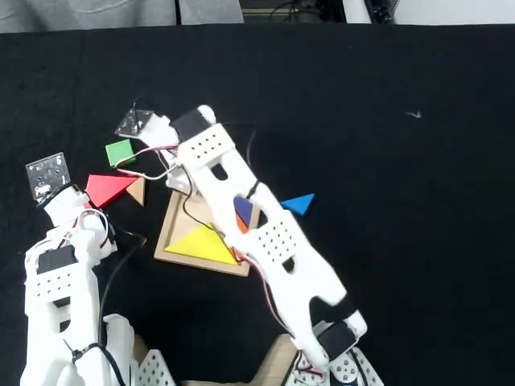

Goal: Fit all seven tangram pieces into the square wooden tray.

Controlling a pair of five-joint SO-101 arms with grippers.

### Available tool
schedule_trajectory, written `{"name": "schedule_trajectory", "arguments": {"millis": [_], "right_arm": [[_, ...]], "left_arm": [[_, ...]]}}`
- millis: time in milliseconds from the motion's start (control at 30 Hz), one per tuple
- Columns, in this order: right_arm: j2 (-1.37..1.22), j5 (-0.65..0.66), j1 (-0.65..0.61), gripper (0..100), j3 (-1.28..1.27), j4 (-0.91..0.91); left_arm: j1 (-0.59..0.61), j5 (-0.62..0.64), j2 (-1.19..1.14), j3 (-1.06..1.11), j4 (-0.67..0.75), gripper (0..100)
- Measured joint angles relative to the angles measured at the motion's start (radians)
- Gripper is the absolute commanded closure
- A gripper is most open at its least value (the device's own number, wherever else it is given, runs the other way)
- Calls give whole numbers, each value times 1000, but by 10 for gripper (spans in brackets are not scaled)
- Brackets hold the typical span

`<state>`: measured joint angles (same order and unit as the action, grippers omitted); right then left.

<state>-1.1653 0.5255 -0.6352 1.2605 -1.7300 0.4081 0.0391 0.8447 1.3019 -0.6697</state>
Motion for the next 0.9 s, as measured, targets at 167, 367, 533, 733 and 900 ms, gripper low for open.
{"name": "schedule_trajectory", "arguments": {"millis": [167,367,533,733,900], "right_arm": [[253,-9,-8,988,-265,0],[637,-41,35,988,-635,2],[976,-49,146,988,-994,104],[1355,-123,210,987,-1462,390],[1485,-166,275,987,-1795,586]], "left_arm": [[0,0,0,0,0,927],[0,-37,0,0,0,927],[-63,-132,0,0,-43,927],[-176,-230,0,-141,-296,927],[-210,-310,0,-400,-612,863]]}}
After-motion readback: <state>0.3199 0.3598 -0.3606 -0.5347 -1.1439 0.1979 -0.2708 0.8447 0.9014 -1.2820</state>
